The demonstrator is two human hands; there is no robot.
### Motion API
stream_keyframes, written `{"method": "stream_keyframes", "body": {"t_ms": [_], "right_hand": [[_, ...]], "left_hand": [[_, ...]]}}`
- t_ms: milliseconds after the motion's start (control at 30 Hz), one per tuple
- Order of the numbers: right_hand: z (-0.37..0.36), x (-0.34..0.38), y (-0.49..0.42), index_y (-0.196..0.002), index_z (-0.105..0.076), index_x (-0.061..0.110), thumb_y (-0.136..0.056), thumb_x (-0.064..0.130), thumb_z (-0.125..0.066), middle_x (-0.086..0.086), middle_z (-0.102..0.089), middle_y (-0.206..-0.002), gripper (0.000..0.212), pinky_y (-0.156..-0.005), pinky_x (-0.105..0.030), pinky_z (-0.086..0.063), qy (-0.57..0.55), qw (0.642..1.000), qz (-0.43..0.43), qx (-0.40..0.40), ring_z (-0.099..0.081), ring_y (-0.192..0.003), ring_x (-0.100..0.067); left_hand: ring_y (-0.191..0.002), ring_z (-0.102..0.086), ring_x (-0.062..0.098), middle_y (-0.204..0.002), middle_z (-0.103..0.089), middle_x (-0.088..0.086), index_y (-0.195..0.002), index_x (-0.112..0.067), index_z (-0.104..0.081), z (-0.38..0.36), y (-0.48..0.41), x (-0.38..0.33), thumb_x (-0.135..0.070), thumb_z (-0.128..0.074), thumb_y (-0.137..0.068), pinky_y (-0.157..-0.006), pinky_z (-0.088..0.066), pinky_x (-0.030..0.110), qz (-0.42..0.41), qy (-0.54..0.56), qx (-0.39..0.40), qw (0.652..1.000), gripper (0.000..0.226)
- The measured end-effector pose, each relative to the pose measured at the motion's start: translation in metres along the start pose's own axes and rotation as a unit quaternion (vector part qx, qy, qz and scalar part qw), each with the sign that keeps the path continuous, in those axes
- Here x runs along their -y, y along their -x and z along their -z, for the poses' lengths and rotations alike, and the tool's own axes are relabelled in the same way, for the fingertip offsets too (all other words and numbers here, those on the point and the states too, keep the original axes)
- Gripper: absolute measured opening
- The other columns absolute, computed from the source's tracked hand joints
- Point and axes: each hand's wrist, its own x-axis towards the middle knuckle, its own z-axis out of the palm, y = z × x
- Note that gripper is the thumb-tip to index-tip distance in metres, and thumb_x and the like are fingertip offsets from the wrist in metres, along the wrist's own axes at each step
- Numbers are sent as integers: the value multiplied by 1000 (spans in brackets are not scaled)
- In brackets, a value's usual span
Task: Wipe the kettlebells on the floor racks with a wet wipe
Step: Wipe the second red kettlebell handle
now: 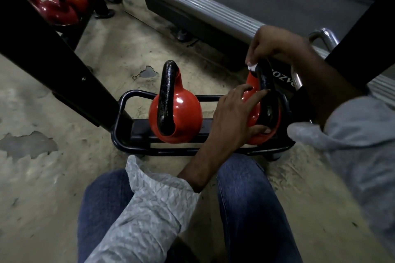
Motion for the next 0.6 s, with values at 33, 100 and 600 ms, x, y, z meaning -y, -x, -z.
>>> {"method": "stream_keyframes", "body": {"t_ms": [33, 100, 600], "right_hand": [[3, 7, -13, -78, -81, 29, -55, 37, -90, 6, -76, -79, 26, -83, -44, -61, 67, 997, 3, 26, -71, -79, -18], [1, 17, -32, -75, -81, 26, -50, 39, -92, 4, -75, -75, 30, -81, -46, -62, 155, 986, 18, 59, -72, -76, -21], [-27, 3, 88, -86, -79, 18, -74, 20, -80, -2, -71, -89, 12, -69, -26, -42, 164, 965, 203, -35, -67, -86, -23]], "left_hand": [[-133, -44, 26, -149, -44, 9, -148, -31, -46, 0, 1, 0, -55, -86, -66, -107, -38, 42, 1, -5, 2, 1000, 95], [-131, -46, 26, -148, -45, 10, -149, -32, -45, 0, 1, 0, -56, -85, -67, -106, -39, 43, 2, -12, 6, 1000, 94], [-122, -52, 25, -138, -52, 7, -138, -20, -46, -2, 5, -2, -58, -89, -57, -101, -42, 42, 61, -17, -70, 996, 99]]}}
